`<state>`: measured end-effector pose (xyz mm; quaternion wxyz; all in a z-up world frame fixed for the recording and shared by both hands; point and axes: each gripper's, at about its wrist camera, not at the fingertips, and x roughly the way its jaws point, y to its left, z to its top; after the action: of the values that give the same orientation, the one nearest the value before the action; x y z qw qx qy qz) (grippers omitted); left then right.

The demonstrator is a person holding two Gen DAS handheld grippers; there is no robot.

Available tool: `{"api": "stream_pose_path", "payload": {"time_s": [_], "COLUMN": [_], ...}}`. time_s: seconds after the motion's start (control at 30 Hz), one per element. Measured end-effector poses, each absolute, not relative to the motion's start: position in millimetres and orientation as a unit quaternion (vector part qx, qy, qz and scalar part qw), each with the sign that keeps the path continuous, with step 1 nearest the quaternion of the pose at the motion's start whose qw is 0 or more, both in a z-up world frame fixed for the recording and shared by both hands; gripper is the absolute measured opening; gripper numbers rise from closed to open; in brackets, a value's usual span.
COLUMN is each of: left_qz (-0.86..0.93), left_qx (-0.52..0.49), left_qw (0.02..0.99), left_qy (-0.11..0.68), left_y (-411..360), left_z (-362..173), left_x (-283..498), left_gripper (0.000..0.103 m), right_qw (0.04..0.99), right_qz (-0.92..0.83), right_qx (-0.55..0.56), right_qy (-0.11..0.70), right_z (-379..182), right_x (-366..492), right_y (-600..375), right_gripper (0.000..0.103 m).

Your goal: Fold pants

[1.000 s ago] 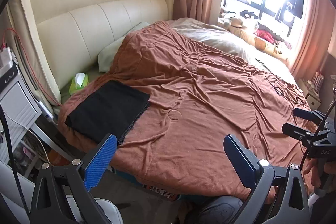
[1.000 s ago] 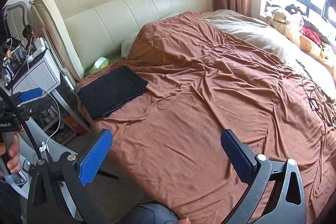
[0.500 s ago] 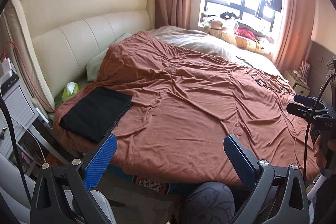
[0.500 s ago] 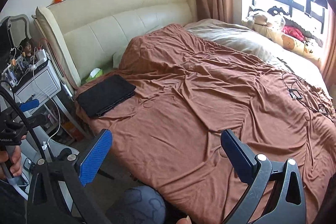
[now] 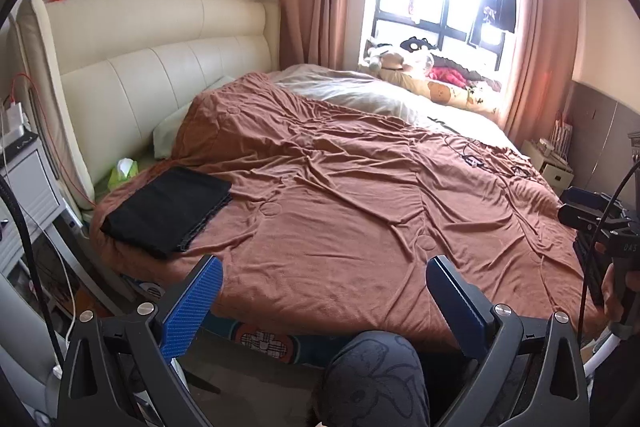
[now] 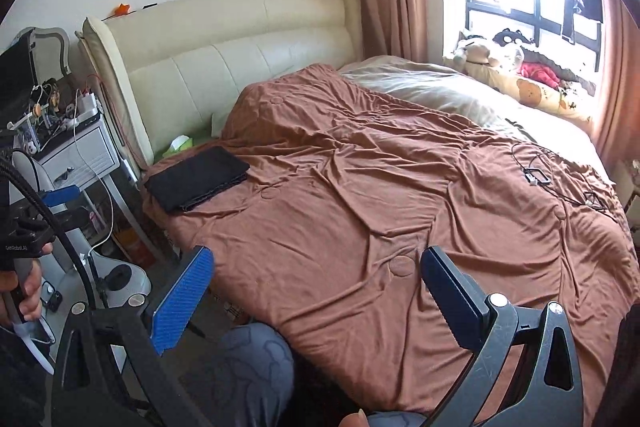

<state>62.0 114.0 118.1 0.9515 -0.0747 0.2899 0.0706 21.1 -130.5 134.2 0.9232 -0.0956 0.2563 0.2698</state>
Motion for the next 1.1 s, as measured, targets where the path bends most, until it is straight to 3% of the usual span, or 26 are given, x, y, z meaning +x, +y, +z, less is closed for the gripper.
{"api": "stream_pose_path", "payload": {"time_s": [1.1], "left_qz": [0.076], "left_qx": [-0.061], "left_qw": [0.962], "left_qy": [0.254], "left_y": [42], "left_z": [50], "left_x": [-19], "left_gripper": [0.103], "right_qw": [0.946], "right_qz": [0.235], "right_qx": [-0.03], "right_qy": [0.222], "right_z": [50], "right_x": [-103], "right_y": [-211], "right_gripper": [0.103]}}
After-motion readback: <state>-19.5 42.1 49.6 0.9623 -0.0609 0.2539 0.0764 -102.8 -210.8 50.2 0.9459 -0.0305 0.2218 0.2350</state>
